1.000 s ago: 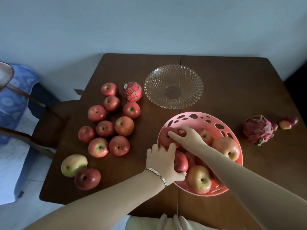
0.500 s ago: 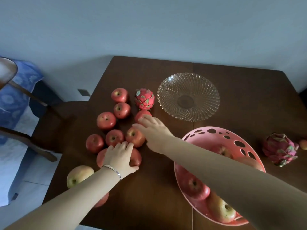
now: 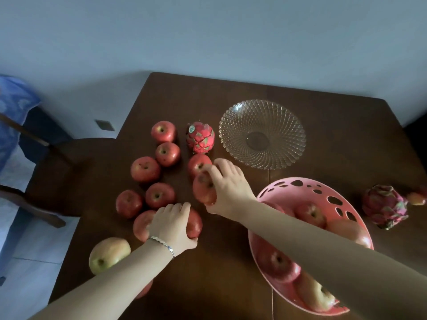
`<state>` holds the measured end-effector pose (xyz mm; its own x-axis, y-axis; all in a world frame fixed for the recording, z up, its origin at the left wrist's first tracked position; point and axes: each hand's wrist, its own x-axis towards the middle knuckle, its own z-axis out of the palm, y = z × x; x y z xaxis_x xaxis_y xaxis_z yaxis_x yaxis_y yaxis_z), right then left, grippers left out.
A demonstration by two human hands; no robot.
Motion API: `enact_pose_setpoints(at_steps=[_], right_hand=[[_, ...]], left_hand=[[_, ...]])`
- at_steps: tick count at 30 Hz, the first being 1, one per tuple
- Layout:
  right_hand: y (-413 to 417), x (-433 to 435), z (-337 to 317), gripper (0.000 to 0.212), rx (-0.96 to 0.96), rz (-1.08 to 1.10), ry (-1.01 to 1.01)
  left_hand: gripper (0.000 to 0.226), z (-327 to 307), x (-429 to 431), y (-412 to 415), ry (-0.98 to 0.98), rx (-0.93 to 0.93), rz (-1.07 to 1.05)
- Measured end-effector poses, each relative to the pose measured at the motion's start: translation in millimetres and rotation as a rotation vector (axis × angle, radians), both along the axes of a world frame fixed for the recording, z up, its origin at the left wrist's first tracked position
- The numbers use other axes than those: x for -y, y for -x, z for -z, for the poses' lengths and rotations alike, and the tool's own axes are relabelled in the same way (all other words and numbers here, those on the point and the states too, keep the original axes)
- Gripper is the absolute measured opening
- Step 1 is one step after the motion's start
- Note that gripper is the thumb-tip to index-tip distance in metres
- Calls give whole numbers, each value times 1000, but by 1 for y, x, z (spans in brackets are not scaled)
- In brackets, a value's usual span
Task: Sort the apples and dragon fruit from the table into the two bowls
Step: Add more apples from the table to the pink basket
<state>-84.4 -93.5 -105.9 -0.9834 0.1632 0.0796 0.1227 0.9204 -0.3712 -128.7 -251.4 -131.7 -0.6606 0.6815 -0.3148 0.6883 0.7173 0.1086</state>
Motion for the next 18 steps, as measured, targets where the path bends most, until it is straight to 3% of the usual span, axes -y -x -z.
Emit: enact_pose_setpoints(at_steps=[3, 9, 14, 18], right_hand=[[-43, -29, -39, 83, -14, 237, 241], [-119, -107, -50, 86, 81, 531, 276], [-133, -128, -15, 93, 260, 415, 253], [-124, -121, 3, 95, 207, 359, 239]], left_hand=[[77, -23, -18, -10, -168, 64, -137], [75, -63, -71, -36, -562, 258, -262], [74, -74, -96, -60, -615, 291, -247], [73, -78, -101, -72, -585, 290, -229]])
